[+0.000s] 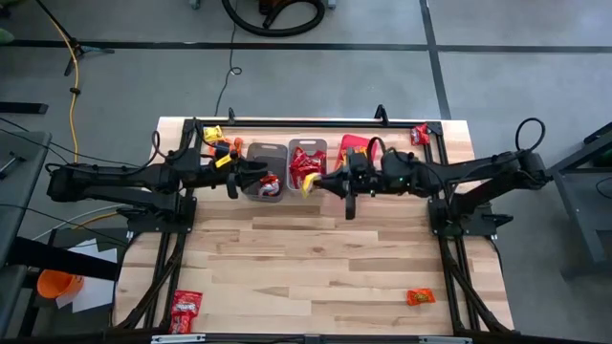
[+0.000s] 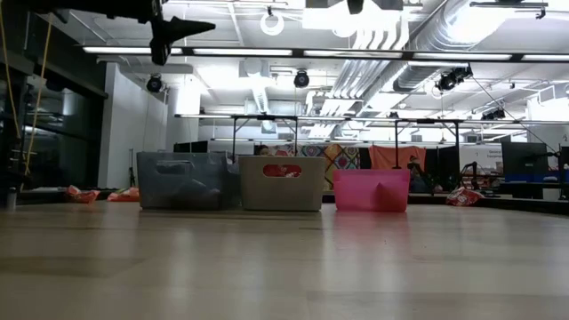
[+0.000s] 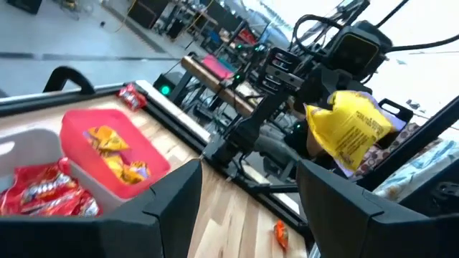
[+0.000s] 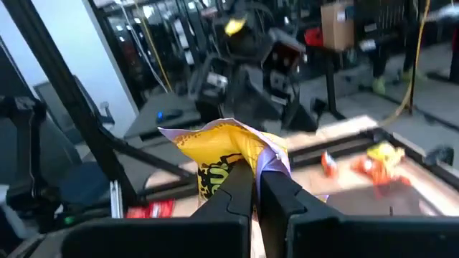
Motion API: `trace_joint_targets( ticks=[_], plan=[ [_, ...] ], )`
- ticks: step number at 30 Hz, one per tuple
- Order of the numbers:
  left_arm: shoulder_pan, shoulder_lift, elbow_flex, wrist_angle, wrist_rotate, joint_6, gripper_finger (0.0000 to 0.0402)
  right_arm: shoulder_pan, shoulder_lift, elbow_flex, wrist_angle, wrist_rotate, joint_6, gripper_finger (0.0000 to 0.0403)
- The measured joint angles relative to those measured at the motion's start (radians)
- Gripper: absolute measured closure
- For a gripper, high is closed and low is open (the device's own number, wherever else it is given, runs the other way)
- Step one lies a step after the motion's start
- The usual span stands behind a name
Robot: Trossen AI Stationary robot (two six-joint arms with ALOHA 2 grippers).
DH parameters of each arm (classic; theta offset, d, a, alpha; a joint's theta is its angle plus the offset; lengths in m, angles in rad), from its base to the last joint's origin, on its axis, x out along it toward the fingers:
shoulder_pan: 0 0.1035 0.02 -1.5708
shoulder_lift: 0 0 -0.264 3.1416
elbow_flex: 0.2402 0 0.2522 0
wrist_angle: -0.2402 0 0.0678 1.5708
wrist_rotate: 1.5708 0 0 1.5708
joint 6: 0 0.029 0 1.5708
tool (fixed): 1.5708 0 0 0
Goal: Sort candy
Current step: Put the bottom right yellow candy into the red bin
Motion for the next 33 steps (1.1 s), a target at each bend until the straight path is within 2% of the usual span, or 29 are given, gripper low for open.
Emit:
trace_joint_targets(
  ticks=[22, 25, 28, 33],
  plan=[
    [0.0, 0.0, 0.0, 0.011, 0.008, 0.009, 0.0188, -0.009, 0.001, 0.0, 0.006, 0.007, -0.025, 0.0402],
    [0.0, 0.0, 0.0, 0.011, 0.01, 0.009, 0.0188, -0.031, 0.001, 0.0, -0.053, 0.07, 0.022, 0.0402],
    [0.0, 0.0, 0.0, 0.011, 0.01, 0.009, 0.0188, -0.087, 0.001, 0.0, -0.176, 0.186, 0.101, 0.0402],
    [0.0, 0.0, 0.0, 0.011, 0.01, 0.009, 0.0188, -0.234, 0.001, 0.0, -0.527, 0.376, 0.284, 0.0402]
  ],
)
